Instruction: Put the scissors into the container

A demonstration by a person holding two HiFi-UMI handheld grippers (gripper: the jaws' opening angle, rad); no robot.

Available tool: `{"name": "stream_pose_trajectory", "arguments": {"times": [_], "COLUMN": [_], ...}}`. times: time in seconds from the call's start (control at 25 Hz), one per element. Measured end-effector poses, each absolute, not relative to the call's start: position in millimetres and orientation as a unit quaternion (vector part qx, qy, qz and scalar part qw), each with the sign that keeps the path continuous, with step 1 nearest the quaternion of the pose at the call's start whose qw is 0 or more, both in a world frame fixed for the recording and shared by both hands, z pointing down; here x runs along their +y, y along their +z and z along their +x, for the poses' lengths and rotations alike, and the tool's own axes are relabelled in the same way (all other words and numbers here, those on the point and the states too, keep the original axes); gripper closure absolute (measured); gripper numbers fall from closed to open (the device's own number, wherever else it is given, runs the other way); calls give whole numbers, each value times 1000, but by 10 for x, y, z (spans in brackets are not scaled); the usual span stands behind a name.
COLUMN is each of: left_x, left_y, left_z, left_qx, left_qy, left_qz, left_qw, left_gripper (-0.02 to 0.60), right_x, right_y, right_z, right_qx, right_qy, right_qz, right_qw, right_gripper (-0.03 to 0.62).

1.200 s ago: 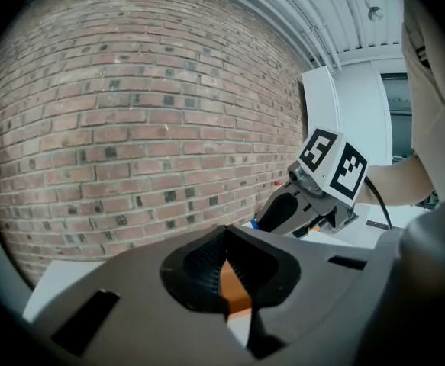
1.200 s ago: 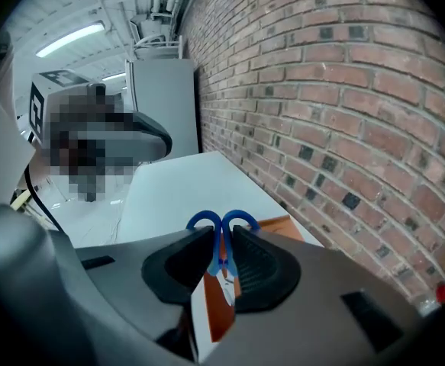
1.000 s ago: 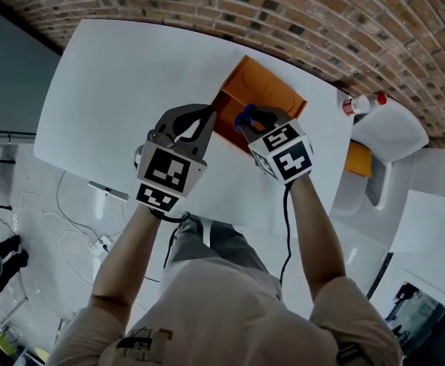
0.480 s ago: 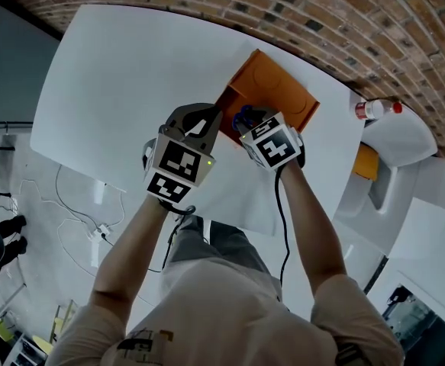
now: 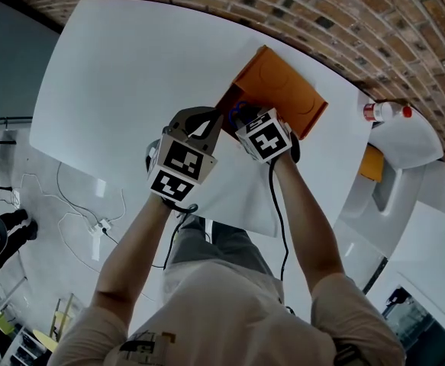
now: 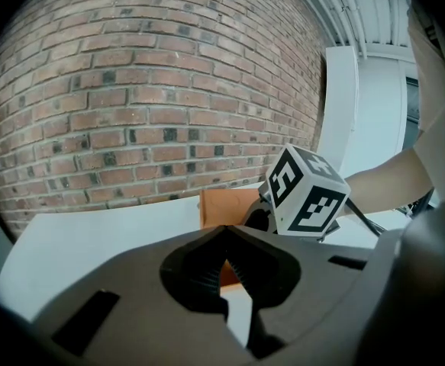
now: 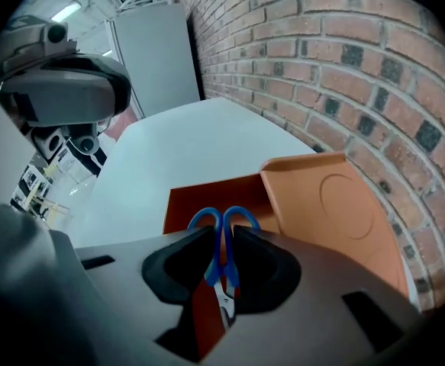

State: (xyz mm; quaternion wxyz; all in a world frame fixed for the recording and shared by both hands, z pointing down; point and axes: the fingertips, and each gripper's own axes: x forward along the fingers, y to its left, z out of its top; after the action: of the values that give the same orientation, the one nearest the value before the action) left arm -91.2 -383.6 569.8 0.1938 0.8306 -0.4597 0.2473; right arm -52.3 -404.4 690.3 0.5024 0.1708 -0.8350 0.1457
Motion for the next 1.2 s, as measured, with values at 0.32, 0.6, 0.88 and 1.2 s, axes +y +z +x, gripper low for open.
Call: {"name": "stream_pose_trajectory", "arguments": {"times": [0.32,0.6,0.88,1.2], "left_x": [-3838,-3806,-3736,-3661], "left_y": [5953,6058,6116,5901], "left_z": [-1010,-1049,-1039,-1056], "left_qx": [-455,-452,-446,-449], "left_qy": [262,266,269,272], "left_qz": [825,823,824,826], "left_qw": [209,219,223,206], "left_gripper": [574,574,574,574], "right_x": [-4034,-4039,-4043,-3988], "right_y": [7164,7308,7317,7116], "right_z": [-522,-477,-482,-451], "right_qx": [-829,-821,-823,-826], "right_qy": [135,146,142,137], "right_qz": [161,171,186,206], "right_qw": [518,525,518,506], "right_gripper": [513,510,508,459]}}
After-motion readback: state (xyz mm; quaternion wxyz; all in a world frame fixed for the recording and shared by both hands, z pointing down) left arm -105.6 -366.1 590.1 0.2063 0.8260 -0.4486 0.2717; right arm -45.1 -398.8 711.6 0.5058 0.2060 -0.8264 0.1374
